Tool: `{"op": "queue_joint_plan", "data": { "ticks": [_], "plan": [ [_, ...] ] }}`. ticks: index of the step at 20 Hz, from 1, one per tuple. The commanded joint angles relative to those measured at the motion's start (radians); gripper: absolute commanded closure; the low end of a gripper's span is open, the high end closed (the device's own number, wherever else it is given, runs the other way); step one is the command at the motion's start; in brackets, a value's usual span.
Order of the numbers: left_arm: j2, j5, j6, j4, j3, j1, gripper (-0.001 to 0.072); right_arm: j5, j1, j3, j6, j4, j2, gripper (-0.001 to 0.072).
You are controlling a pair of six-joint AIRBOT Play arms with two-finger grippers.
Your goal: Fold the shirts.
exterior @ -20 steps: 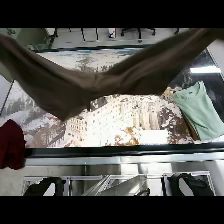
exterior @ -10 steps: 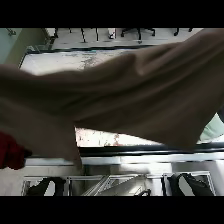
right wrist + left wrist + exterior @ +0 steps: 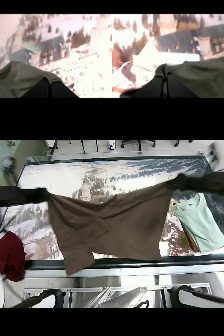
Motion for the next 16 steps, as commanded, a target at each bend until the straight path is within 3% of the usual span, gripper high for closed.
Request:
{"op": "queue_joint_plan", "data": {
  "ticks": [1,4,5,6,7,10,12,14,16],
  "plan": [
    [-0.314,-0.020,-0.022,-0.003,0.067,-0.027,0.0690,0.133,0.045,-0.071,-0.006,0.085,-0.215,0.0695],
    [-0.481,0.099,-0.053,-0.002,0.213,-0.027,0.0689,0.158,0.049,-0.071,-0.006,0.080,-0.270,0.0684],
    [-0.515,0.150,-0.053,0.001,0.266,-0.023,0.0592,0.150,0.041,-0.066,-0.006,0.077,-0.267,0.0592],
    [-0.532,0.204,-0.053,0.000,0.315,-0.013,0.0270,0.116,0.026,-0.052,-0.006,0.075,-0.261,0.0406],
    [-0.538,0.269,-0.057,0.000,0.369,0.003,0.0022,0.063,0.002,-0.032,-0.006,0.064,-0.247,0.0333],
    [-0.505,0.480,-0.060,0.018,0.493,0.085,0.0016,-0.162,-0.120,-0.002,-0.021,-0.006,-0.159,0.0338],
    [-0.441,0.573,-0.060,0.032,0.450,0.167,0.0017,-0.310,-0.192,-0.032,-0.021,-0.104,-0.101,0.0346],
    [-0.344,0.595,-0.049,0.022,0.256,0.248,0.0017,-0.360,-0.239,-0.144,-0.021,-0.197,-0.040,0.0346],
    [-0.255,0.557,0.017,-0.025,0.008,0.298,0.0018,-0.341,-0.277,-0.290,-0.034,-0.223,0.015,0.0346]
  ]
}}
